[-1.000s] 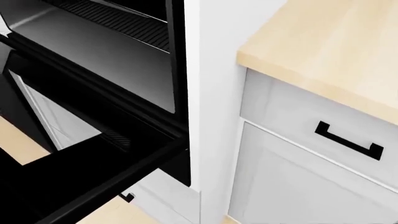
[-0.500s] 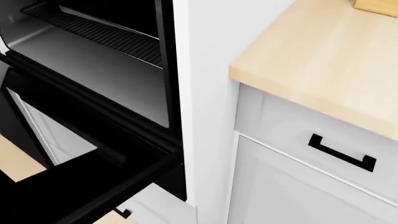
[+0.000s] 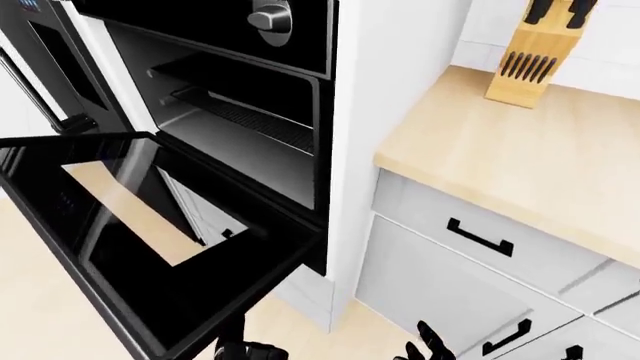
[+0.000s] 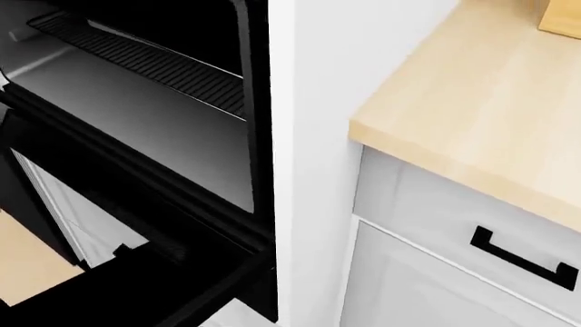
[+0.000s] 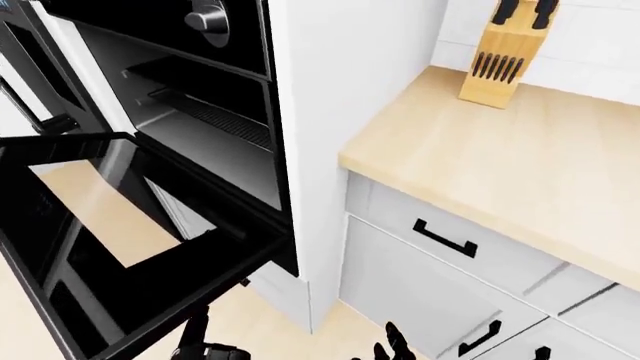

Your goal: Close the oven door.

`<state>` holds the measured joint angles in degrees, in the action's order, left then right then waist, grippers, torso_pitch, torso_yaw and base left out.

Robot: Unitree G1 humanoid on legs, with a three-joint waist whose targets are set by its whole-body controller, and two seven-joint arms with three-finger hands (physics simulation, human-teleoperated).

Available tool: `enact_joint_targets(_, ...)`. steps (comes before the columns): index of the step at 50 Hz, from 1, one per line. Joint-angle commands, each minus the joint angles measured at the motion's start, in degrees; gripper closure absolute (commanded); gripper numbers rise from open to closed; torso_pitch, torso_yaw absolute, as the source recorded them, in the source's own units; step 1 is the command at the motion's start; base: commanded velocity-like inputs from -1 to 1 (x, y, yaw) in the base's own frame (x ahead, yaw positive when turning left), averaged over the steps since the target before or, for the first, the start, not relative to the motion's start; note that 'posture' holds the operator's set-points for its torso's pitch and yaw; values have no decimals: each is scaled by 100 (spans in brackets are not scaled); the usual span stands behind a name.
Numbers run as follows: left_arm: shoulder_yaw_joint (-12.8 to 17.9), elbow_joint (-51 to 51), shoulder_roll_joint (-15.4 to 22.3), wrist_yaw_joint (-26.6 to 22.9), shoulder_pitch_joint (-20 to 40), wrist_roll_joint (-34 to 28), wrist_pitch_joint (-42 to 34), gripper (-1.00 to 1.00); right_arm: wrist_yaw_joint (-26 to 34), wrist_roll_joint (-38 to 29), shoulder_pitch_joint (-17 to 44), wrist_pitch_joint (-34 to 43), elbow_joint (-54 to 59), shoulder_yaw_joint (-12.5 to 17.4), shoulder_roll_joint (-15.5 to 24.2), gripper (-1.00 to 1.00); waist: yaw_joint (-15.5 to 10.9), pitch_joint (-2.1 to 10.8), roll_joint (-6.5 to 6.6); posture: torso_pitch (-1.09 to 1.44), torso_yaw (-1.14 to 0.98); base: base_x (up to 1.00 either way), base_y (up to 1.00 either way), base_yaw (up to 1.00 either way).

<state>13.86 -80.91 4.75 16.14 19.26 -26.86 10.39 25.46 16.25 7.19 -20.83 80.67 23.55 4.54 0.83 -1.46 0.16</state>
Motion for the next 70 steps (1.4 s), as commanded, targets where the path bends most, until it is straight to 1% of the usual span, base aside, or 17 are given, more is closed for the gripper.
enact_joint_targets(1,17,102,92,61,84,5,68,-100,63,-1,96,-87,-95,-19,-19,-100,-14,64,-8,0,0,20,0,0)
enact_joint_targets(2,19,102,93,60,86,7,66,-100,64,-2,99,-85,-95,-20,-18,-100,-4,57,59,0,0,20,0,0)
enact_joint_targets(5,18,102,92,58,88,5,62,-100,58,-6,109,-82,-95,-27,-19,-100,-76,-30,432,0,0,20,0,0)
enact_joint_targets(6,19,102,92,57,89,6,61,-100,63,-4,111,-84,-96,-27,-19,-100,-111,23,258,0,0,20,0,0)
enact_joint_targets(7,19,102,92,58,89,6,61,-100,65,-4,112,-85,-96,-27,-18,-100,-54,38,396,0,0,21,0,0)
enact_joint_targets(9,18,102,92,58,87,5,64,-100,69,-3,113,-84,-96,-27,-17,-100,-141,32,399,0,0,20,0,0)
enact_joint_targets(12,19,102,92,57,84,4,64,-100,66,-9,113,-105,-96,-31,-16,-100,-147,-7,311,0,0,20,0,0)
enact_joint_targets(13,20,102,93,58,84,3,63,-100,68,-11,114,-120,-96,-34,-18,-100,-133,-162,270,0,0,0,0,0)
enact_joint_targets(14,20,101,93,57,84,3,62,-100,64,-11,114,-118,-96,-35,-19,-100,-89,-124,238,0,0,0,0,0)
enact_joint_targets(18,23,102,92,57,83,6,61,-100,69,-5,107,-133,-96,-31,-19,-100,-131,-157,10,0,0,0,0,0)
enact_joint_targets(20,22,102,92,58,84,5,59,-100,68,-2,104,-138,-96,-29,-18,-100,-141,-87,-265,0,0,0,0,0)
enact_joint_targets(21,22,102,93,56,83,4,61,-100,66,1,103,-140,-96,-28,-18,-100,-168,-50,-334,0,0,0,0,0)
enact_joint_targets(22,23,102,92,56,84,6,61,-100,70,2,103,-144,-96,-28,-18,-100,-151,-79,-168,0,0,0,0,0)
enact_joint_targets(29,22,101,87,59,83,-4,32,-100,60,5,102,-149,-95,-32,-20,-100,-10,105,-26,0,0,0,0,0)
enact_joint_targets(36,23,103,71,43,107,12,38,-100,58,9,100,-155,-95,-31,-14,-100,2,207,9,0,0,0,0,0)
enact_joint_targets(39,102,115,46,-224,183,226,-25,-100,49,11,102,-162,-96,-32,-8,-100,0,230,10,0,0,0,0,0)
enact_joint_targets(70,-522,148,-187,-477,332,210,765,-100,36,54,121,-192,-97,-51,-10,-100,-10,318,-30,0,0,0,0,0)
